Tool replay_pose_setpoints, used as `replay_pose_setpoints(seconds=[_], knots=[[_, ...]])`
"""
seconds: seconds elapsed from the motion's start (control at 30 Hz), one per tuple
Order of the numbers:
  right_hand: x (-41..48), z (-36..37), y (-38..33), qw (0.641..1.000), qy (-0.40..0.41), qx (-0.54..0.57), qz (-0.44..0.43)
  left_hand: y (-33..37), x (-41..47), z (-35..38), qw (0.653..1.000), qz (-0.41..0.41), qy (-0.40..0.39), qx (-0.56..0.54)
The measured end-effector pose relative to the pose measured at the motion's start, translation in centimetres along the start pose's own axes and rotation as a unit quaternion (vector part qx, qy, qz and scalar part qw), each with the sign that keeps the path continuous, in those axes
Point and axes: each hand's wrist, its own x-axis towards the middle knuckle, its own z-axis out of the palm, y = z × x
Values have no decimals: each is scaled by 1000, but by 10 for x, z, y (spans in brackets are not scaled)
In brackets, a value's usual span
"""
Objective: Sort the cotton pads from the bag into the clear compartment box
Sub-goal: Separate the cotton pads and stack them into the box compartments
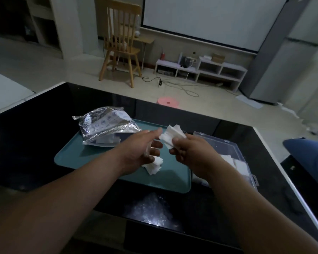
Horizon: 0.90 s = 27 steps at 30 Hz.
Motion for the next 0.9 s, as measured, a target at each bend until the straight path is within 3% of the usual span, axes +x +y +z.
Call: replay_pose_setpoints(seconds=[0.17, 0.4, 0.53, 0.67, 0.9], knots=[[0, 4, 3, 998, 3, 56, 17, -4, 1, 8, 999, 27, 17, 17], [7, -28, -4, 992, 96, 61, -47, -2, 8, -4, 996, 51, 70, 11], [1, -18, -4, 994, 54, 87, -26, -3, 10, -3, 991, 73, 96, 49], [2, 10, 8, 999, 28, 26, -32, -3, 9, 7, 993, 85, 68, 41], [6, 22, 17, 998, 55, -5, -41, -3, 8, 1, 993, 86, 41, 76]])
